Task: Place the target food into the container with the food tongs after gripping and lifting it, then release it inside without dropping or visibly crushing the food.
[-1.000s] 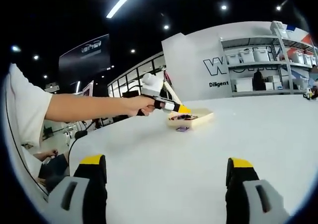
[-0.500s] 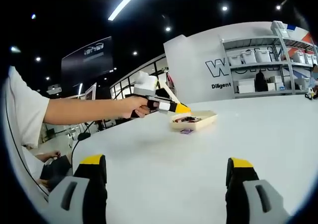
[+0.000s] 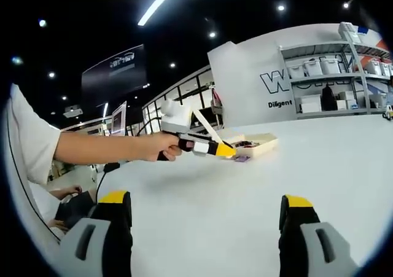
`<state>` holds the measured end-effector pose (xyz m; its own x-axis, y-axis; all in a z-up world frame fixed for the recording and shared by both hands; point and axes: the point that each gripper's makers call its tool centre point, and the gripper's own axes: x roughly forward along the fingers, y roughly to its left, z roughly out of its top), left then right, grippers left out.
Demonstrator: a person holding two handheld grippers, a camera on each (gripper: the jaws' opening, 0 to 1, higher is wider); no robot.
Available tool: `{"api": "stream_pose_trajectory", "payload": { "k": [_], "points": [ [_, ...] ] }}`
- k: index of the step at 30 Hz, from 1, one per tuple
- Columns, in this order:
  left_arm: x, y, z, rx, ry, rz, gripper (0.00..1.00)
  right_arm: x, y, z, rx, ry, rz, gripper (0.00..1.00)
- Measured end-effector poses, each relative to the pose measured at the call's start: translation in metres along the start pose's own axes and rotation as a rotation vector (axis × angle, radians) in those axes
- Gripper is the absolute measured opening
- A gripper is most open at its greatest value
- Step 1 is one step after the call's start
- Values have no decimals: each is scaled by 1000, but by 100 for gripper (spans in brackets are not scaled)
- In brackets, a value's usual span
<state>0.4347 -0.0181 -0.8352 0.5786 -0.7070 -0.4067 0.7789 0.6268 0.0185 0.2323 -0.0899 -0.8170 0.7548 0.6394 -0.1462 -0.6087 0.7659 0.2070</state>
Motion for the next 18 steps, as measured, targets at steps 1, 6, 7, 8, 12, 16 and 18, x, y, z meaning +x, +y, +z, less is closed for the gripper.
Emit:
{"api": "stream_pose_trajectory", "payload": {
  "k": [1, 6, 7, 8, 12, 16, 18],
  "points": [
    [2, 0, -2, -10, 5, 4, 29, 0, 0, 1, -1, -1, 1, 99],
    [12, 10, -6, -111, -2, 47, 29, -2, -2, 3, 4, -6, -2, 99],
    [13, 11, -8, -98, 11, 53, 29, -2, -3, 3, 6, -8, -3, 99],
    [15, 11, -11, -94, 20, 59, 29, -3, -4, 3, 9, -8, -4, 99],
    [14, 12, -11, -159, 0, 92, 29, -6, -7, 3, 10, -4, -14, 99],
    [15, 12, -14, -164, 18, 91, 29, -6, -8, 4, 16, -3, -14, 98],
    [17, 11, -16, -190, 25, 82, 30, -5, -6, 7, 22, -13, -7, 98]
  ]
}}
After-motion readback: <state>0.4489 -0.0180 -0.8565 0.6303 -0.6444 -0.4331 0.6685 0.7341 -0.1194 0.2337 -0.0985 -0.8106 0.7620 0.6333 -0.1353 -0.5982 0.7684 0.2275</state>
